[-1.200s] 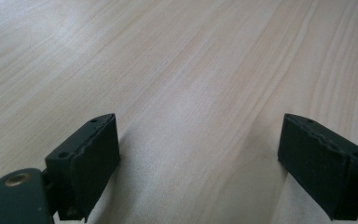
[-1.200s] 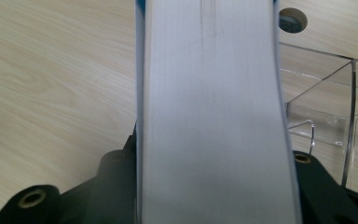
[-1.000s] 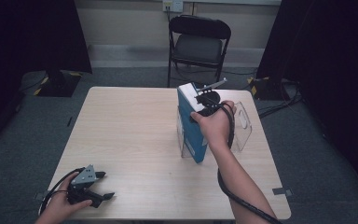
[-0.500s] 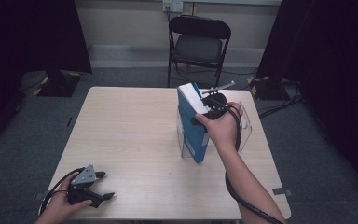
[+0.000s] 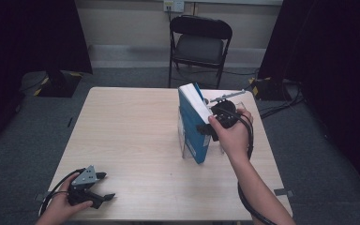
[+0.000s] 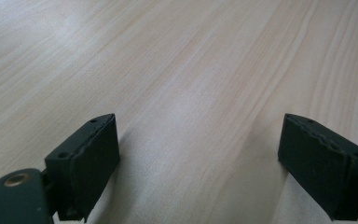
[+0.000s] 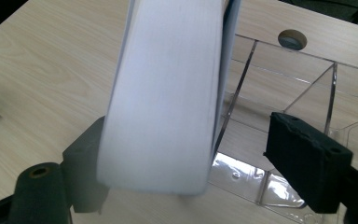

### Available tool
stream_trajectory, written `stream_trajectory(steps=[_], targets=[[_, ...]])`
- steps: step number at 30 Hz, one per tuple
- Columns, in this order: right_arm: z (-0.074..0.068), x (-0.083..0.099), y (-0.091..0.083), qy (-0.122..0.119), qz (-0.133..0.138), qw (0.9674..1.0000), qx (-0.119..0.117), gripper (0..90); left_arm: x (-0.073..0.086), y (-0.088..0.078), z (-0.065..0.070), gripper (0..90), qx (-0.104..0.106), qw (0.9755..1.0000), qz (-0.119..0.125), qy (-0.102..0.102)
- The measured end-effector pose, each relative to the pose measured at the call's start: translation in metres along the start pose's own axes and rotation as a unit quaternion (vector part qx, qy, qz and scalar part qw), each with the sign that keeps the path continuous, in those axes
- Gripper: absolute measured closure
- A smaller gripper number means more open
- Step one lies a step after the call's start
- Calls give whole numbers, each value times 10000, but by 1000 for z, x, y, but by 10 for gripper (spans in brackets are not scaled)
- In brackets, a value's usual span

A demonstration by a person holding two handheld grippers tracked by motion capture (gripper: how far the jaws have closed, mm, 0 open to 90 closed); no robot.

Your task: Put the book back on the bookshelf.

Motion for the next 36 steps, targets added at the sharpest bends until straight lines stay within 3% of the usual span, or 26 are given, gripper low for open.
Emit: stream_trajectory(steps=[5, 16, 20, 30, 36], targets=[[-1, 9, 1, -73, 34, 9998, -187, 193, 0, 0, 1, 121, 30, 10000, -2, -24], [4, 24, 1, -144, 115, 9992, -364, 203, 0, 0, 1, 121, 42, 10000, -1, -38], [6, 31, 2, -226, 82, 9994, -264, 201, 0, 0, 1, 121, 40, 10000, -1, -36], [2, 46, 3, -446, 52, 9984, -356, 198, 0, 0, 1, 121, 39, 10000, 1, -37], [3, 53, 3, -440, 102, 9980, -443, 203, 0, 0, 1, 121, 31, 10000, -13, -32]])
Point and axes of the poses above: each handheld gripper's, and its own axes: y roughly forward along the jaws, x roughly out of its underside, z roughly to its right, the point moved 10 cm from there along y, roughly forward along the jaws, and after that the axes turned 14 degrees about -z, right-handed, at the moved point
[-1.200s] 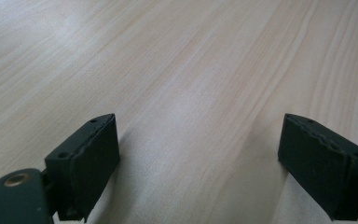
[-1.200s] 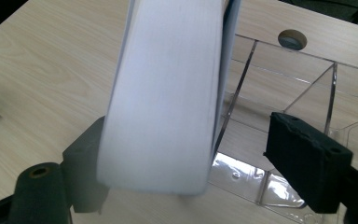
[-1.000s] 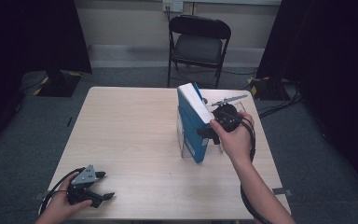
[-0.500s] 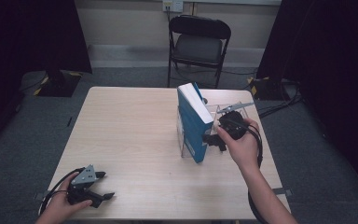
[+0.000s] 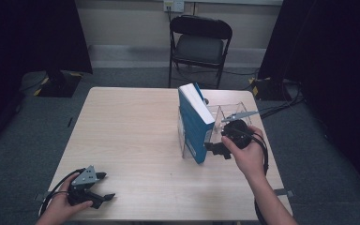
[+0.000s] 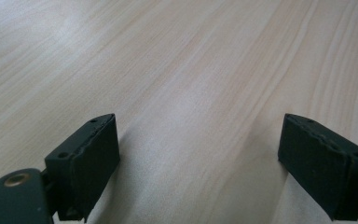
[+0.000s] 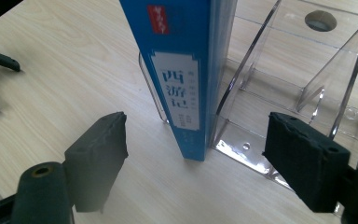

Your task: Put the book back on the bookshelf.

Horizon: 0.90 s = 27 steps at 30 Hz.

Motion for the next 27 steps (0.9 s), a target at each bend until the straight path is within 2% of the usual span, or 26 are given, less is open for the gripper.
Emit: stream_trajectory(steps=[6, 7, 9, 18, 27], targets=[[2, 9, 1, -48, -14, 10000, -27, 204, 0, 0, 0, 121, 12, 10000, 14, -5], [2, 11, 0, -46, -19, 10000, -43, 204, 0, 0, 1, 121, 37, 10000, 24, -54], [4, 13, 0, -37, 24, 10000, -61, 219, 0, 0, 0, 121, -2, 10000, 11, 10], [10, 32, 3, -33, -29, 9998, -178, 214, 0, 0, 0, 121, 8, 10000, 10, 0], [18, 50, 10, 85, 31, 9996, -261, 215, 0, 0, 0, 121, 7, 10000, 13, -1]])
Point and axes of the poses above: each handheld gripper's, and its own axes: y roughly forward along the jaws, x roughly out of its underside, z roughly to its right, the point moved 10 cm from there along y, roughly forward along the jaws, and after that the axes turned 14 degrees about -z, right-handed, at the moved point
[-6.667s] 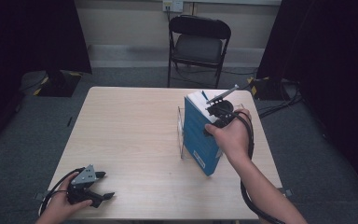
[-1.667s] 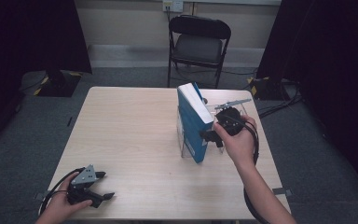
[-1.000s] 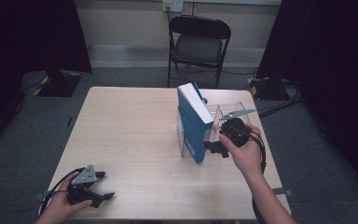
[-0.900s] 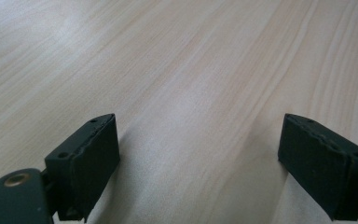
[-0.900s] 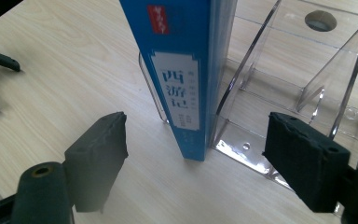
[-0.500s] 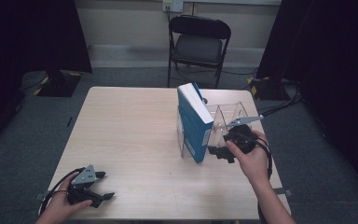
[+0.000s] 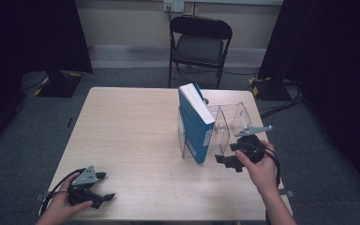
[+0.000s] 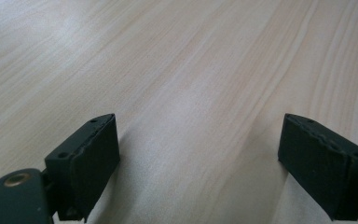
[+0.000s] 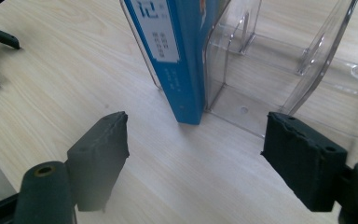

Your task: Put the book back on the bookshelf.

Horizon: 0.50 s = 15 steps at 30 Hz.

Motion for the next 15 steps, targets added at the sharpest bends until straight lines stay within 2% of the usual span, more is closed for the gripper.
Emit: stream_trajectory(steps=[15], targets=[[10, 27, 18, 157, -87, 9998, -82, 217, 0, 0, 0, 121, 6, 10000, 6, -20]])
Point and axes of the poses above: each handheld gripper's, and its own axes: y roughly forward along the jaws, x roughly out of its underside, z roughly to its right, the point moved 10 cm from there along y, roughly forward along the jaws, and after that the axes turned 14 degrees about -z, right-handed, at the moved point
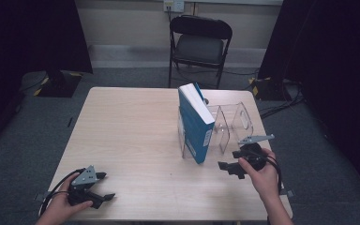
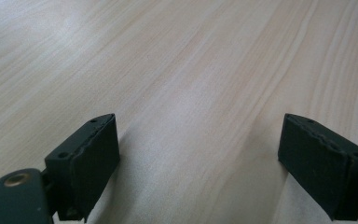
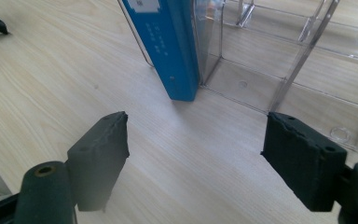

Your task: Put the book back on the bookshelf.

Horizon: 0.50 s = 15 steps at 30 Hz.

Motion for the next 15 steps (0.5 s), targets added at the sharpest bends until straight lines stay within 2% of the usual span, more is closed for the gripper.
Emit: stream_trajectory(steps=[9, 10, 11, 14, 15], targets=[[6, 12, 15, -36, -98, 9999, 14, 220, 0, 0, 0, 121, -11, 10000, -2, 14], [5, 14, 16, 22, -159, 9999, 6, 220, 0, 0, 0, 121, -14, 10000, -4, 17], [6, 14, 18, -48, -125, 9999, 28, 221, 0, 0, 1, 121, 21, 10000, 6, -31], [7, 17, 22, -102, -119, 9999, 36, 223, 0, 0, 0, 121, -16, 10000, -3, 22], [7, 18, 24, -123, -113, 9999, 44, 223, 0, 0, 1, 121, 26, 10000, 7, -29]])
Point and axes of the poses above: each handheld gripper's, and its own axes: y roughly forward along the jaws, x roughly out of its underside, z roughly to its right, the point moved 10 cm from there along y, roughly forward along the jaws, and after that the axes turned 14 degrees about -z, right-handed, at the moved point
